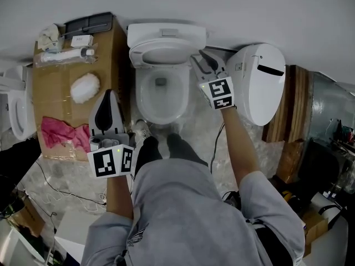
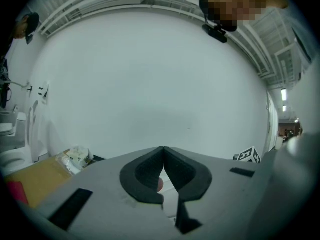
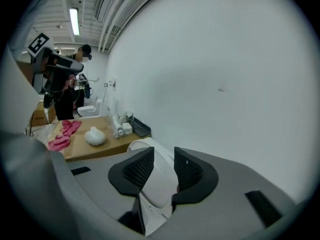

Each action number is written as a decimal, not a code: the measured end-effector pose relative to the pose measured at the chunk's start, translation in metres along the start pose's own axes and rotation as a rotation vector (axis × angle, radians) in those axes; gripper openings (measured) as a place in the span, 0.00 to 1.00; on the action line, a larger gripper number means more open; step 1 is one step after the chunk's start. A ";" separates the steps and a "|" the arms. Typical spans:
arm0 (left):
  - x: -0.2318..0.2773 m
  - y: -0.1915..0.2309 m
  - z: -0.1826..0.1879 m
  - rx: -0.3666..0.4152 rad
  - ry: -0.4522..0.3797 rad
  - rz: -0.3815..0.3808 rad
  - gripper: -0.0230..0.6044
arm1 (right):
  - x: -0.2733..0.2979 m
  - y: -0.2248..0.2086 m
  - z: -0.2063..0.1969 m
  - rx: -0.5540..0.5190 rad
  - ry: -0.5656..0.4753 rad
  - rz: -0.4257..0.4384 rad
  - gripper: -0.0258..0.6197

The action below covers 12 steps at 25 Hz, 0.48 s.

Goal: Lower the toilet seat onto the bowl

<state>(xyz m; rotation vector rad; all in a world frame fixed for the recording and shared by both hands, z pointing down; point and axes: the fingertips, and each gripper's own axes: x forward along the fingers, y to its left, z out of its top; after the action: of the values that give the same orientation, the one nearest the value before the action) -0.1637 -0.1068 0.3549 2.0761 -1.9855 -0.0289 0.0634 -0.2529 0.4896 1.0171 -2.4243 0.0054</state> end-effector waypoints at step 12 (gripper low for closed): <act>0.005 0.012 -0.005 0.000 0.013 0.012 0.04 | 0.048 -0.002 -0.029 -0.102 0.109 0.063 0.24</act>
<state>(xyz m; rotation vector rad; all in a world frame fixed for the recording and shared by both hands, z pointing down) -0.1742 -0.1109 0.3631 2.0585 -1.9903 -0.0126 0.0493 -0.2804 0.5366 0.8729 -2.3316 -0.0403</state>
